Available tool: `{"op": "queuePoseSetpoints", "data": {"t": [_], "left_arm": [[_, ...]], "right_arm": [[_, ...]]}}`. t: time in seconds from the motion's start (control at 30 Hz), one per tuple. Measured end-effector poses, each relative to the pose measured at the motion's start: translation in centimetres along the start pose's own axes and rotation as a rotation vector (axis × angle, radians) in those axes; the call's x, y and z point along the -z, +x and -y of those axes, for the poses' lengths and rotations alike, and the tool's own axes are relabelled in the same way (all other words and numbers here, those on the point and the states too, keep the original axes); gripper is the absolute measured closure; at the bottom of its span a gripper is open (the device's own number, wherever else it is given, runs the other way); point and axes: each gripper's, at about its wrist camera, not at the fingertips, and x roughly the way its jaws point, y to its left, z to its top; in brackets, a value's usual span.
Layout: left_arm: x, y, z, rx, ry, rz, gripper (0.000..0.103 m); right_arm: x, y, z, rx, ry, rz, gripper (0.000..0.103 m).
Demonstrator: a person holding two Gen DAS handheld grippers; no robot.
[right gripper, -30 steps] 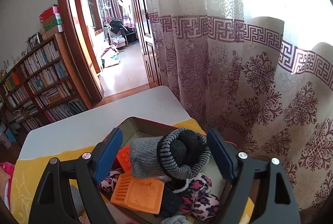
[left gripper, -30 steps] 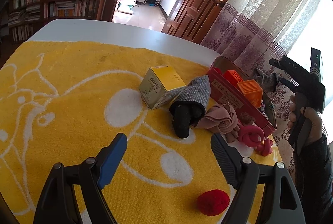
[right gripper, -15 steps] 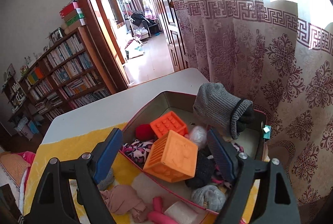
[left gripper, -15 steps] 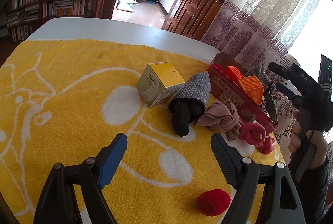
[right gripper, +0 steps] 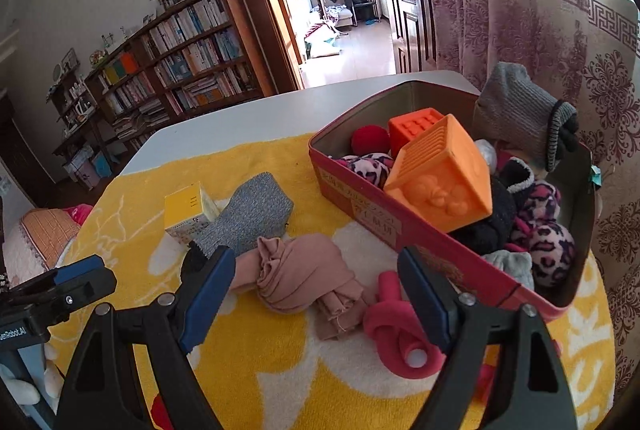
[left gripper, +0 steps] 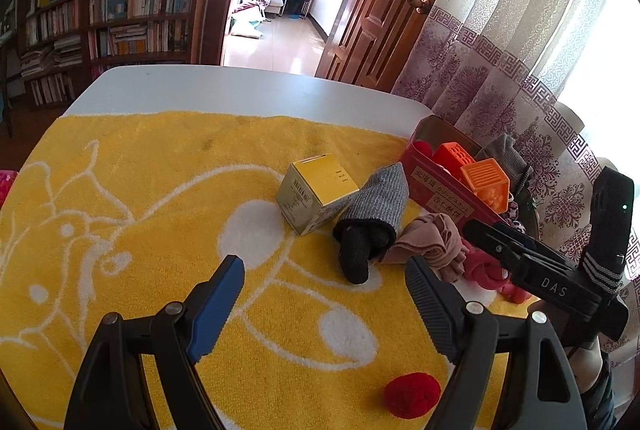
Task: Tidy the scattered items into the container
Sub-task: 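Grasp the yellow box with the left tool while the right tool grasps the beige stocking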
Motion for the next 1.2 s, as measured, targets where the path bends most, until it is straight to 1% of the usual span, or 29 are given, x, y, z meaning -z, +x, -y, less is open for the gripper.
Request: {"op": "queuePoseSetpoints", "data": {"t": [0.13, 0.23, 0.43, 0.57, 0.67, 0.77, 1.0, 1.2], "left_arm": [[-0.3, 0.4, -0.1, -0.018, 0.006, -0.005, 0.019], [-1.0, 1.0, -0.1, -0.035, 0.018, -0.003, 0.019], [-2.8, 3.6, -0.9, -0.068, 0.034, -0.01, 0.019], [-3.6, 5.7, -1.2, -0.084, 0.087, -0.021, 0.019], [-3.6, 7.2, -1.0, -0.065, 0.135, -0.05, 0.019], [-3.7, 8.1, -0.6, -0.071, 0.176, -0.05, 0.019], [-4.7, 10.5, -0.4, -0.079, 0.187, -0.064, 0.019], [-5.2, 11.6, -0.1, -0.077, 0.19, -0.068, 0.019]], "right_arm": [[0.3, 1.7, 0.4, -0.002, 0.009, -0.042, 0.017], [0.4, 2.2, 0.2, 0.007, -0.008, -0.05, 0.017], [0.3, 2.9, -0.6, -0.004, -0.041, -0.059, 0.017], [0.6, 3.2, -0.9, -0.013, -0.061, -0.063, 0.017], [0.8, 3.6, -1.1, -0.019, -0.075, -0.067, 0.017], [0.9, 4.2, -1.1, -0.027, -0.072, -0.084, 0.017], [0.9, 4.8, -1.6, -0.021, -0.089, -0.088, 0.017], [1.0, 5.1, -1.8, -0.017, -0.102, -0.082, 0.017]]}}
